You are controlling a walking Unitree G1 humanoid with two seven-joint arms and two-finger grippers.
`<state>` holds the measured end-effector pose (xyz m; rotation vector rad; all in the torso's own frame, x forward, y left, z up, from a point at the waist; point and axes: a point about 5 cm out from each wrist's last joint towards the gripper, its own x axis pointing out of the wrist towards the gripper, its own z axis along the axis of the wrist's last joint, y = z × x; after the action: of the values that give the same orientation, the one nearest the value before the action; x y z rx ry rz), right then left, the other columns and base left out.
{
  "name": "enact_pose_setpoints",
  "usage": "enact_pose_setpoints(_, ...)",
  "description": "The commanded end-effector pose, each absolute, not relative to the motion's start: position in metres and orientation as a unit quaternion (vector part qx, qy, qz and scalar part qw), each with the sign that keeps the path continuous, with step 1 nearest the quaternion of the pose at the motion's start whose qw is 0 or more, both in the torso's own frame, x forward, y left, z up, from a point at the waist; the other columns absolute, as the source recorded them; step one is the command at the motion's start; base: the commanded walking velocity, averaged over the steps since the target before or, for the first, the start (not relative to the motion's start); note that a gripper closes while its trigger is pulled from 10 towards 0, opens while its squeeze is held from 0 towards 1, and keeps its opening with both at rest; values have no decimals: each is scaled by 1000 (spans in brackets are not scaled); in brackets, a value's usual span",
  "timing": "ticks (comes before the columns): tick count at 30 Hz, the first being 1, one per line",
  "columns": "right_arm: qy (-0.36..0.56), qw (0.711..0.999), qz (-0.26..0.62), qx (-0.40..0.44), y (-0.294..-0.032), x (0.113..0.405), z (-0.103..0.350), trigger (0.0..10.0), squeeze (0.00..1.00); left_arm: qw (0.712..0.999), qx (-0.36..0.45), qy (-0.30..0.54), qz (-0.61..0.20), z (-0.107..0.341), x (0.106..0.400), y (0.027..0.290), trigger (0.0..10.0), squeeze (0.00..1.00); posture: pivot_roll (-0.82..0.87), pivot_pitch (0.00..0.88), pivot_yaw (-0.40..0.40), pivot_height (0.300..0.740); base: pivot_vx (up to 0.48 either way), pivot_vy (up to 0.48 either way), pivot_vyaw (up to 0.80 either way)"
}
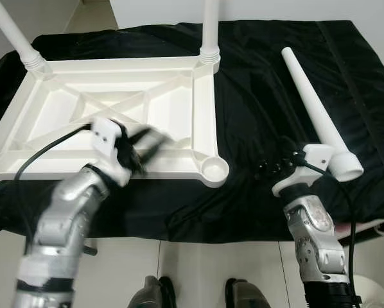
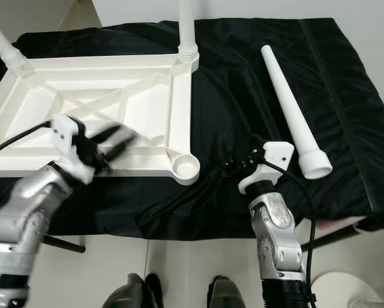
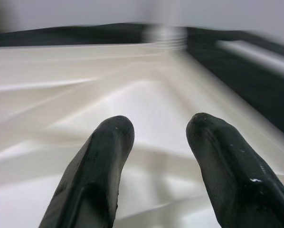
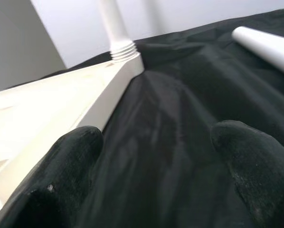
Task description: Building children table
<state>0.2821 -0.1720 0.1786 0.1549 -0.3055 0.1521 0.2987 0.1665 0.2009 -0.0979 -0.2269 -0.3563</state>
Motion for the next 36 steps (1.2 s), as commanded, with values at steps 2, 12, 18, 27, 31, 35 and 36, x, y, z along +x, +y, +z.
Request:
enact_pose_setpoints(2, -158, 983, 51, 77, -171, 285, 180, 10000, 0, 984, -28, -132, -118, 206, 288, 164, 10000, 0, -107, 163, 96, 740, 0, 0, 0)
enact_pose_setpoints(12, -165, 981, 55, 83, -151, 295, 186, 10000, 0, 989, -100, -112, -16, 195, 274, 172, 10000, 0, -66, 130, 79, 740, 0, 0, 0)
enact_pose_setpoints(18, -164, 981, 56, 90, -145, 301, 185, 10000, 0, 992, -105, -62, -22, 185, 263, 159, 10000, 0, -49, 120, 68, 740, 0, 0, 0)
enact_pose_setpoints(27, -151, 986, 42, 53, -148, 312, 186, 10000, 0, 974, -59, -70, -207, 188, 249, 103, 10000, 0, -63, 105, 27, 740, 0, 0, 0)
enact_pose_setpoints(31, -140, 990, 13, 21, -158, 316, 184, 10000, 0, 972, -40, -80, -219, 194, 256, 95, 10000, 0, -85, 103, 32, 740, 0, 0, 0)
enact_pose_setpoints(35, -141, 989, -32, -3, -173, 316, 185, 10000, 0, 971, -17, -87, -223, 199, 261, 94, 10000, 0, -104, 107, 44, 740, 0, 0, 0)
enact_pose_setpoints(36, -138, 988, -63, -12, -184, 315, 183, 10000, 0, 969, -5, -88, -230, 200, 263, 92, 10000, 0, -107, 107, 45, 740, 0, 0, 0)
